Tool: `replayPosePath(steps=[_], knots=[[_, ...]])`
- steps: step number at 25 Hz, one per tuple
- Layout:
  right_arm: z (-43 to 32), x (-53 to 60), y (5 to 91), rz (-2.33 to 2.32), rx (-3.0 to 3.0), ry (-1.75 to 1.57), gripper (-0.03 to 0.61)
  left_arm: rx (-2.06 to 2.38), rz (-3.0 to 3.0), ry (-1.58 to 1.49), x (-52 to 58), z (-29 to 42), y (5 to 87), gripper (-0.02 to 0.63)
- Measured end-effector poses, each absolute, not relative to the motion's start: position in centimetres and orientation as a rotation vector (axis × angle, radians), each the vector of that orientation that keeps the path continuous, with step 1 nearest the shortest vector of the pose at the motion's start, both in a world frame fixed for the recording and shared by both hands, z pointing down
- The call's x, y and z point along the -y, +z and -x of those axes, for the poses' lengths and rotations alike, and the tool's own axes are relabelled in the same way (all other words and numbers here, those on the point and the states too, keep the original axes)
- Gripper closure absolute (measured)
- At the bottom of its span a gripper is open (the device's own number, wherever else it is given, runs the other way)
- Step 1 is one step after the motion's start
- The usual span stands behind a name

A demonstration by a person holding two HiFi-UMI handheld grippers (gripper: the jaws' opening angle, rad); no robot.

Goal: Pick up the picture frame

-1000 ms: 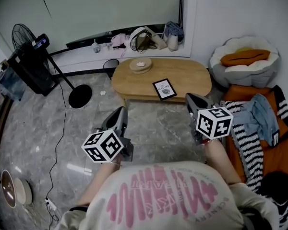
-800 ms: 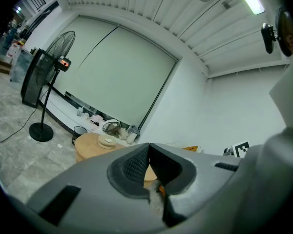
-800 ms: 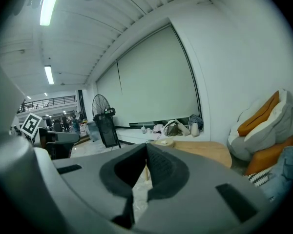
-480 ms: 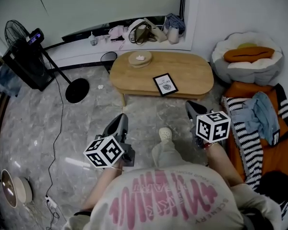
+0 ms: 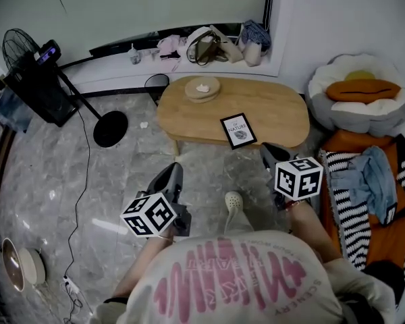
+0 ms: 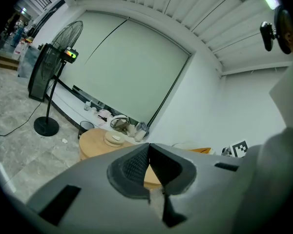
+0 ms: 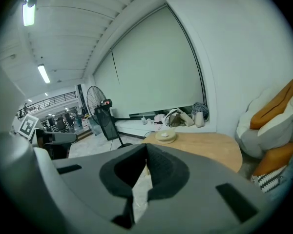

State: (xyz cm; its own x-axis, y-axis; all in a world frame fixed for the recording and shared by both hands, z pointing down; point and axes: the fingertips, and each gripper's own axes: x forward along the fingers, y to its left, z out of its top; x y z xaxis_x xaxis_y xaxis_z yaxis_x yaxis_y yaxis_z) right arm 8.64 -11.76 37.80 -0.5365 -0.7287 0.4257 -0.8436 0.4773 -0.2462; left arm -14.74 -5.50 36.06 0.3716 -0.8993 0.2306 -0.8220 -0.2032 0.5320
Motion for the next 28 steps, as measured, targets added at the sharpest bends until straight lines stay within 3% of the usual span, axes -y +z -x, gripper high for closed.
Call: replayPosePath(steps=[17,28], knots=[[-9.0,30.3,41.0,-1.222,2.452,0.782,0.574,1.522,-1.97,-0.148,22.3,13.2,37.8,0.611],[-9.0,35.2,50.1,-1.235,2.32,1.201,0.574,1.445,-1.861,-0.01,28.6,10.3,44.8,0.611]])
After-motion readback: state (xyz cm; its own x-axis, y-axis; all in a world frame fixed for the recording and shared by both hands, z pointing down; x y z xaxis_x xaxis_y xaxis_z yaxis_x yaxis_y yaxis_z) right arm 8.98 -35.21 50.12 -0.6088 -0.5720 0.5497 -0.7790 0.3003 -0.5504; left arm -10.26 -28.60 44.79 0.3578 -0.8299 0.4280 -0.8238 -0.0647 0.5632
